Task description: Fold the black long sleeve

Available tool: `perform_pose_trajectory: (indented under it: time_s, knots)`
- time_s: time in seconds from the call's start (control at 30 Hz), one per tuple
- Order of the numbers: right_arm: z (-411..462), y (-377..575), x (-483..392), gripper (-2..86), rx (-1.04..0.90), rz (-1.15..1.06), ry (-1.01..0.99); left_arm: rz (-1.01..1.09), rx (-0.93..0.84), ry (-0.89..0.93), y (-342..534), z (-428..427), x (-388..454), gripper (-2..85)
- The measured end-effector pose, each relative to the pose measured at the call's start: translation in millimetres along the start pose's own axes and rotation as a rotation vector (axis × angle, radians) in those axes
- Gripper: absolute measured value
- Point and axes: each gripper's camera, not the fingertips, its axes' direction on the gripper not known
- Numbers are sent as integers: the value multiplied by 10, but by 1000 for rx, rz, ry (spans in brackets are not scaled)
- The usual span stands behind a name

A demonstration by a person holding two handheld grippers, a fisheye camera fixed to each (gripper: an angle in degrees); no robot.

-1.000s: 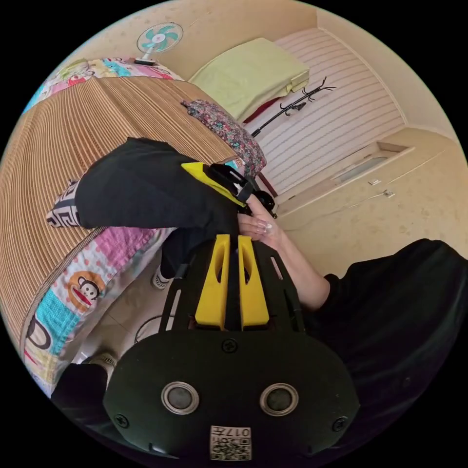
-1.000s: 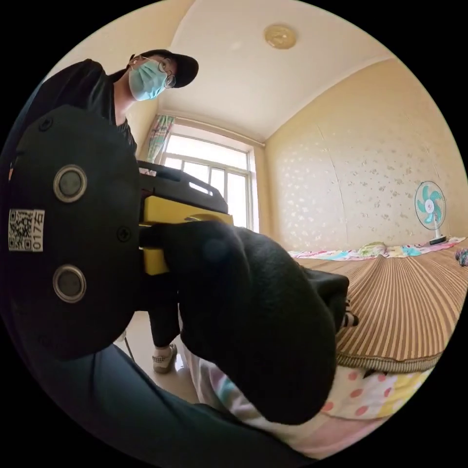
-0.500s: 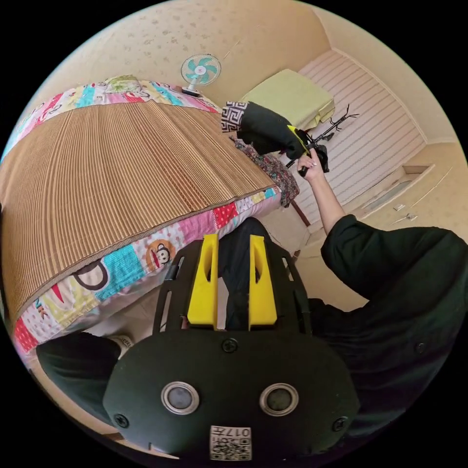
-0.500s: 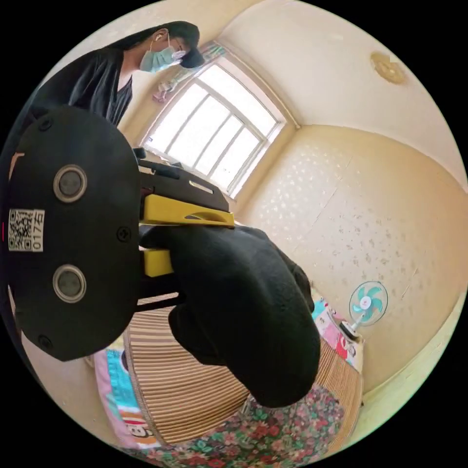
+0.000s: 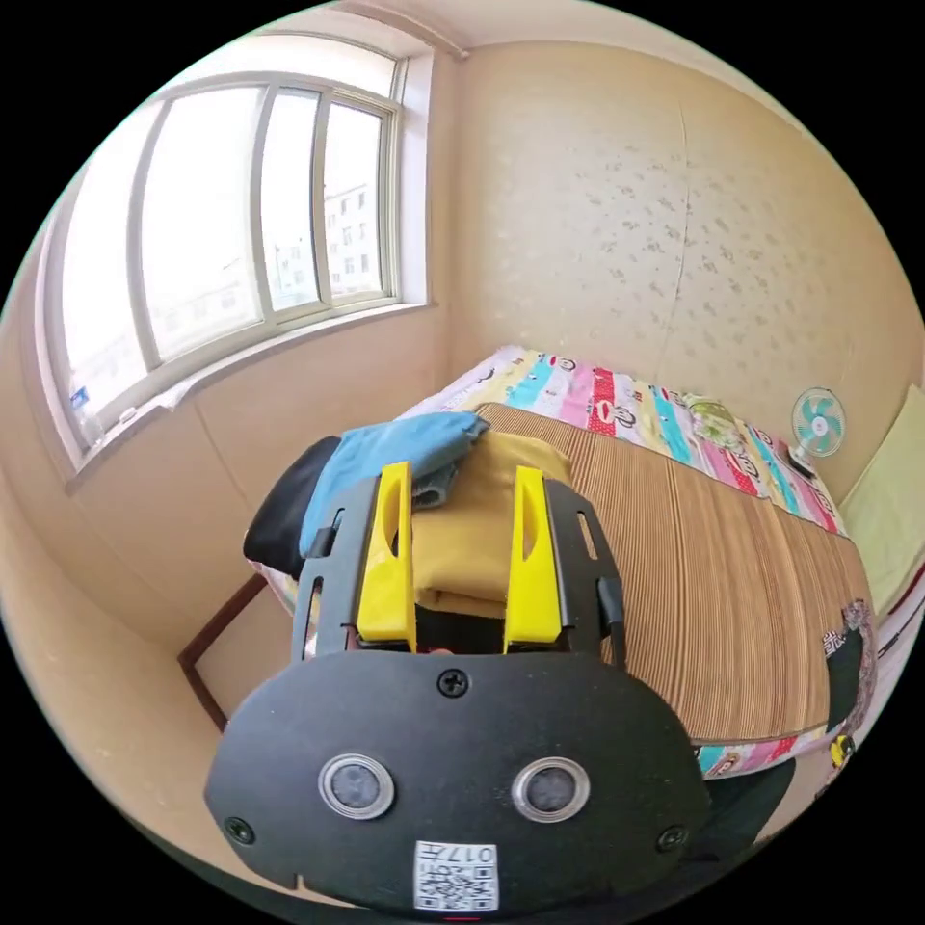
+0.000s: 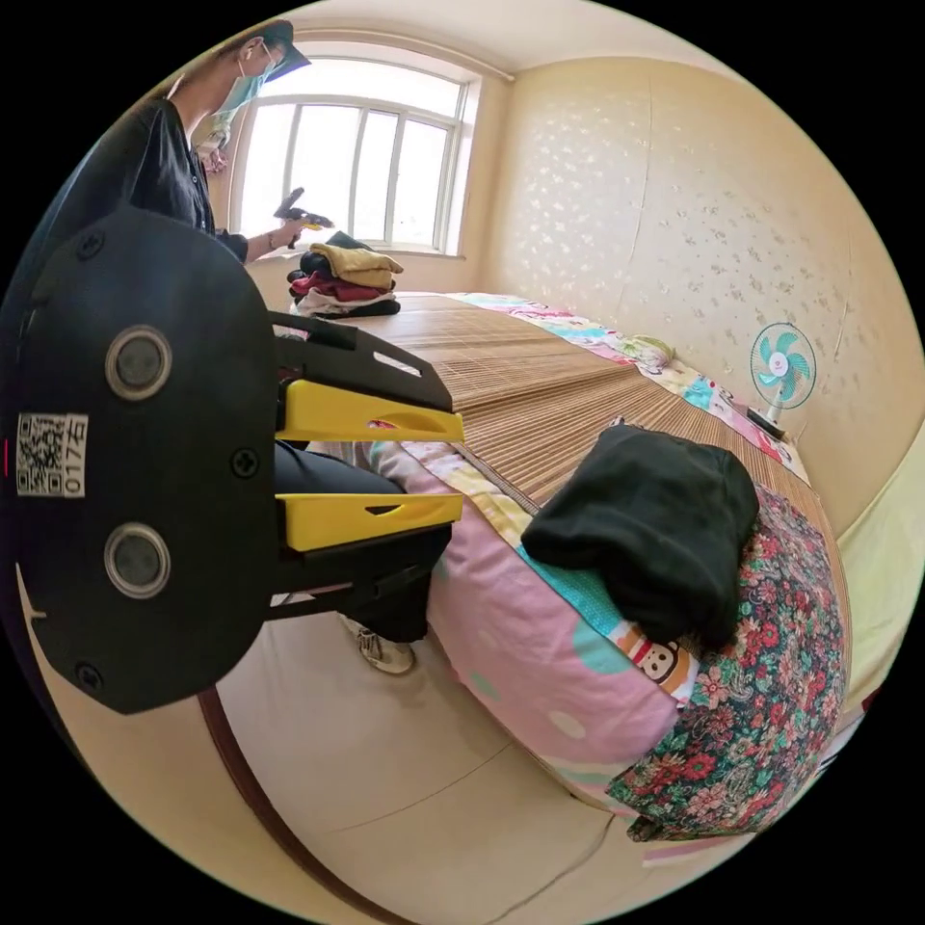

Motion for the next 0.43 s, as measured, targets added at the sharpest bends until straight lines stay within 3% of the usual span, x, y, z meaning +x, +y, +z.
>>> perform_pose_trajectory:
  time_s: [0.07, 0.13, 0.3, 0.43]
  knots:
    - [133, 10, -160, 80, -35, -46, -54, 19, -214, 48, -254, 636, -123, 136]
    - [220, -1, -264, 77, -56, -76, -92, -44, -262, 52, -345, 844, -195, 105]
    - [340, 45, -579, 40, -68, -191, -217, 28, -66, 103, -875, 212, 156, 14]
    - [483, 82, -905, 13, -101, -282, -240, 139, 205, 499, -1121, -780, 836, 1]
